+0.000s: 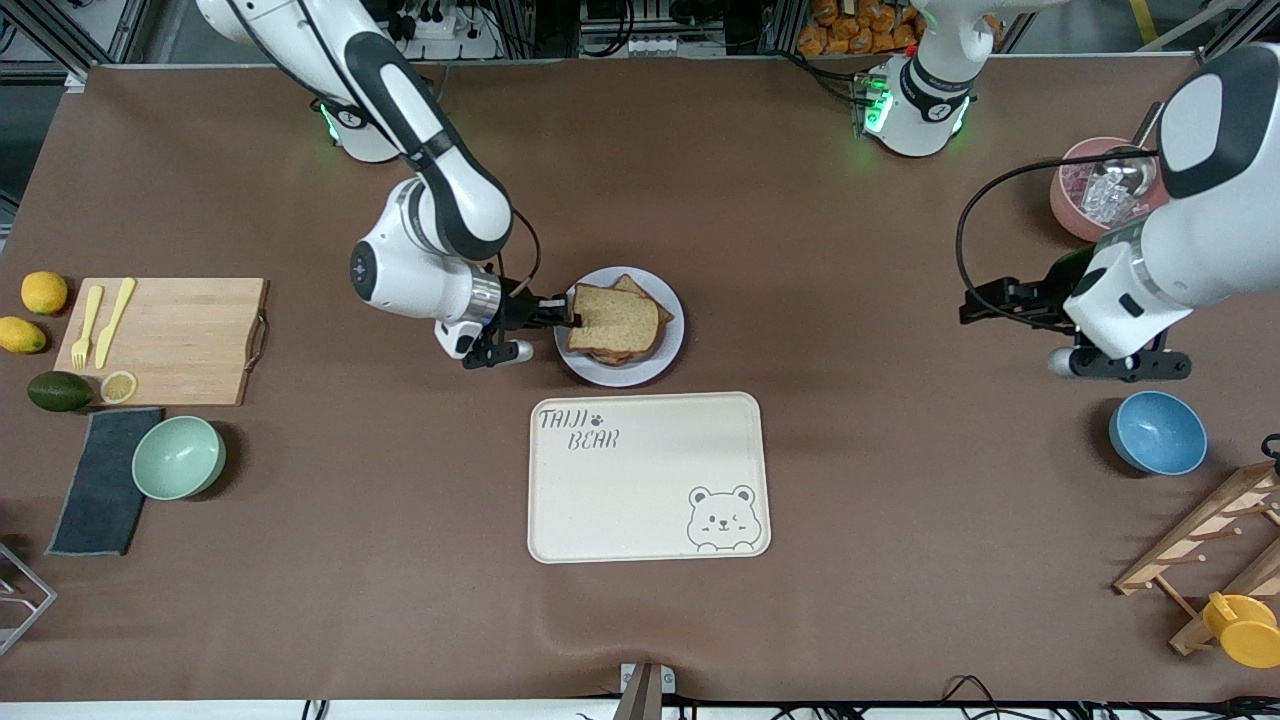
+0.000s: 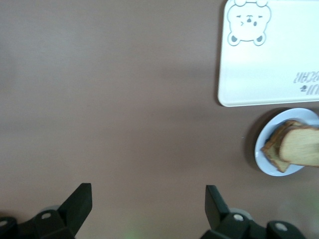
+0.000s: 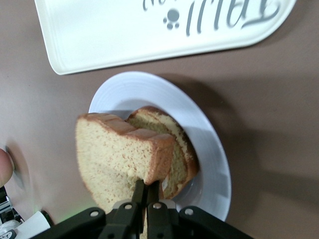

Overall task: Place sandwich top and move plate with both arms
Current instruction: 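Lay the bread slice on the egg while the left gripper approaches the plate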

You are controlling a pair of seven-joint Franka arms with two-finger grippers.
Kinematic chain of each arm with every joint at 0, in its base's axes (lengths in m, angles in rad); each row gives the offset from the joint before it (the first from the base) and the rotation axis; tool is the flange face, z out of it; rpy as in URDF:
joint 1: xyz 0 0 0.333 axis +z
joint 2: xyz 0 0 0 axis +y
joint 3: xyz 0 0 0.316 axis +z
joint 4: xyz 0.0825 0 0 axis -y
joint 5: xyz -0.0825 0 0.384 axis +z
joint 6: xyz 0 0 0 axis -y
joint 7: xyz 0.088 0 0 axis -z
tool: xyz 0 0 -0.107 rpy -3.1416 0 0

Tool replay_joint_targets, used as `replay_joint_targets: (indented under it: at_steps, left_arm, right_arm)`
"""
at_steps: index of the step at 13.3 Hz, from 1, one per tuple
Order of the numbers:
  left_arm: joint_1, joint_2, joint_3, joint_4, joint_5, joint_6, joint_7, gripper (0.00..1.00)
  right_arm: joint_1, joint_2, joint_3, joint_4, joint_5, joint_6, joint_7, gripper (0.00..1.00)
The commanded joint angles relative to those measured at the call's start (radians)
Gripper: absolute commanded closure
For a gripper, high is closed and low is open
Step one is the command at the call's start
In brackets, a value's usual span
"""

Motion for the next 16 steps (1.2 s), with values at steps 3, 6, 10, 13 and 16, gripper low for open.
replay_joint_targets:
  at_steps: [3,6,10,13,16]
  left_arm:
    - [-0.021,0.08,-0.02,-0.007,-0.081,0.09,0.002,0.0]
    - [-0.019,0.094,-0.02,-0.137,-0.23,0.212,0.007,0.0]
    - [-0.012,0.161,-0.02,-0.222,-0.383,0.25,0.164,0.0]
    - [-0.021,0.182,-0.02,-0.314,-0.467,0.37,0.234,0.0]
    - [-0.056,0.206,-0.03,-0.371,-0.601,0.449,0.272,0.0]
  right_arm:
    - [0.015,0.01,-0.011,-0.037,0.119,0.022,-0.092,1.0]
    - [0.035,0.027,-0.011,-0.031,0.163,0.055,-0.105,1.0]
    - [0.035,0.027,-0.011,-0.025,0.171,0.049,-0.089,0.59]
    - [0.034,0.025,-0.013,-0.02,0.171,0.046,-0.068,0.28]
    - [0.025,0.009,-0.016,-0.02,0.167,0.042,-0.056,0.28]
